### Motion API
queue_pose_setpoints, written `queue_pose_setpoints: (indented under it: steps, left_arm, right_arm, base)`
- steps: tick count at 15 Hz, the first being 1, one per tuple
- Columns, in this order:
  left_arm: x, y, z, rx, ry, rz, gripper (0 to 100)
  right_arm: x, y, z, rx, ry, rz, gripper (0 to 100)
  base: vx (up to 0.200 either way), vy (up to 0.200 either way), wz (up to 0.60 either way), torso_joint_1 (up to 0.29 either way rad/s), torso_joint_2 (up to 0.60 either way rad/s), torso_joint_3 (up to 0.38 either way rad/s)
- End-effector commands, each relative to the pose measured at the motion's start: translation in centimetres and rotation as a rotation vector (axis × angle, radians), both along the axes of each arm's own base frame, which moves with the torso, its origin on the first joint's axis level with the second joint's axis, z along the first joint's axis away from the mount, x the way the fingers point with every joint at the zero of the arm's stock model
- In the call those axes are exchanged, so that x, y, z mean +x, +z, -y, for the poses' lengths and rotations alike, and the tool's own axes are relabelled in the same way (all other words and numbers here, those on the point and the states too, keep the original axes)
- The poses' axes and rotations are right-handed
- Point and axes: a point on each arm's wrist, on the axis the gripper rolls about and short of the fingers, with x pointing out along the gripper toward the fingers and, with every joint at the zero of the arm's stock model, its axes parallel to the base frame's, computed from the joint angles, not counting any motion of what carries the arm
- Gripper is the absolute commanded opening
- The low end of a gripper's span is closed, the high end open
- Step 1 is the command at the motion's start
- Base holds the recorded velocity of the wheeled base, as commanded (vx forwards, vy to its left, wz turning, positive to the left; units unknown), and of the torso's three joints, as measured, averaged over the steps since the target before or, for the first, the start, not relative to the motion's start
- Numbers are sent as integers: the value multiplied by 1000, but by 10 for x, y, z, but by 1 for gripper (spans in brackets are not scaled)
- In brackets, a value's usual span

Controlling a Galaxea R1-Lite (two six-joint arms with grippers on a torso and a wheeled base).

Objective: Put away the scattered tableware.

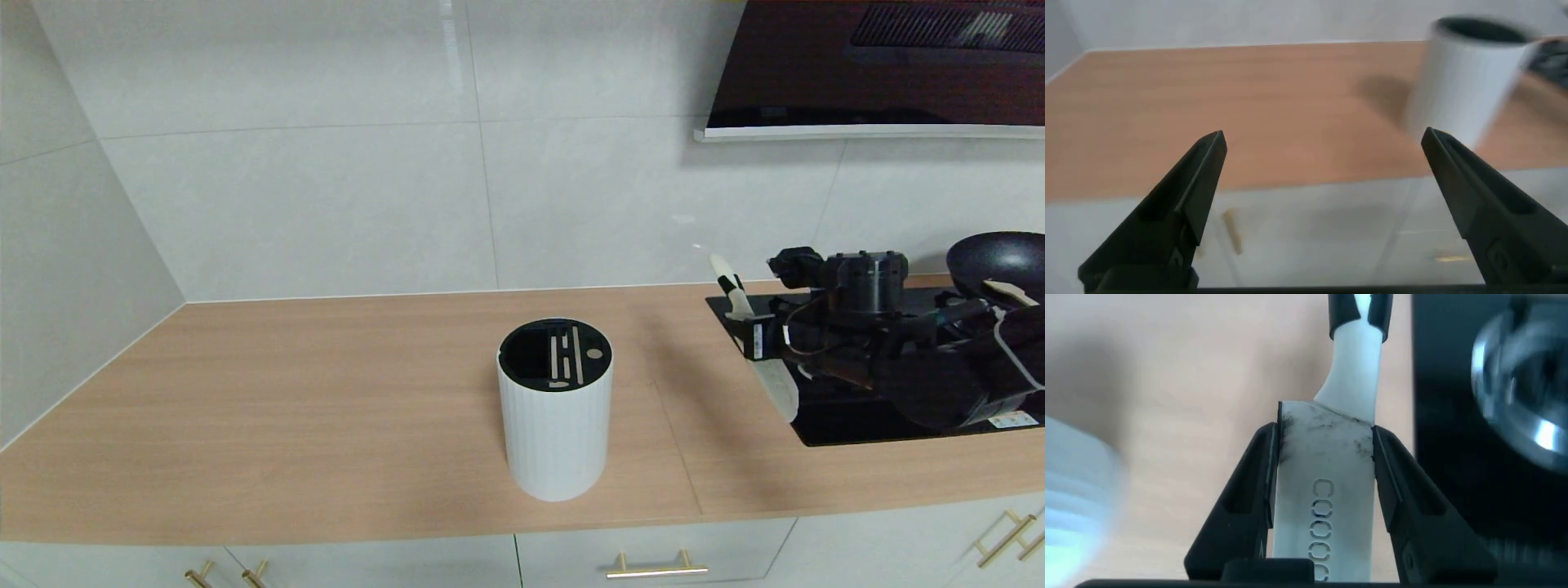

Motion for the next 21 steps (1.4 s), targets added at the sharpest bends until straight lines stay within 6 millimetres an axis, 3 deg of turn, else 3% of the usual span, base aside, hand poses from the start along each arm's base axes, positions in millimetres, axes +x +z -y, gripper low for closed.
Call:
queue_pose_setpoints:
  steps: [1, 4, 5, 8, 9, 11, 14, 15, 17, 21]
  left_arm:
    - [83, 88, 9, -27, -189, -180, 100]
    - [141, 96, 37, -84, -378, -315, 100]
    - [167, 92, 60, -172, -455, -346, 100]
    - [221, 77, 112, -374, -552, -398, 100]
    - [228, 74, 119, -391, -560, -403, 100]
    - [260, 64, 143, -486, -581, -427, 100]
    - [287, 64, 163, -557, -618, -378, 100]
    - [301, 75, 172, -566, -642, -337, 100]
    - [308, 74, 185, -562, -665, -340, 100]
    - [316, 72, 189, -557, -671, -337, 100]
  right_arm:
    - [-18, 57, -17, 33, 52, 128, 0]
    - [-28, 83, -40, 48, 105, 181, 0]
    - [-36, 88, -53, 41, 95, 187, 0]
    - [-55, 87, -85, 57, 114, 162, 0]
    - [-58, 90, -90, 74, 117, 164, 0]
    - [-72, 92, -112, 125, 172, 153, 0]
    - [-82, 92, -124, 143, 211, 145, 0]
    - [-90, 92, -131, 174, 234, 129, 0]
    - [-99, 91, -142, 178, 270, 124, 0]
    - [-103, 91, -146, 175, 258, 127, 0]
  base:
    - [0, 0, 0, 0, 0, 0]
    - [0, 0, 0, 0, 0, 0]
    - [0, 0, 0, 0, 0, 0]
    - [0, 0, 0, 0, 0, 0]
    - [0, 0, 0, 0, 0, 0]
    - [0, 0, 0, 0, 0, 0]
    - [0, 0, 0, 0, 0, 0]
    - [0, 0, 0, 0, 0, 0]
    - [0, 0, 0, 0, 0, 0]
    - [0, 0, 0, 0, 0, 0]
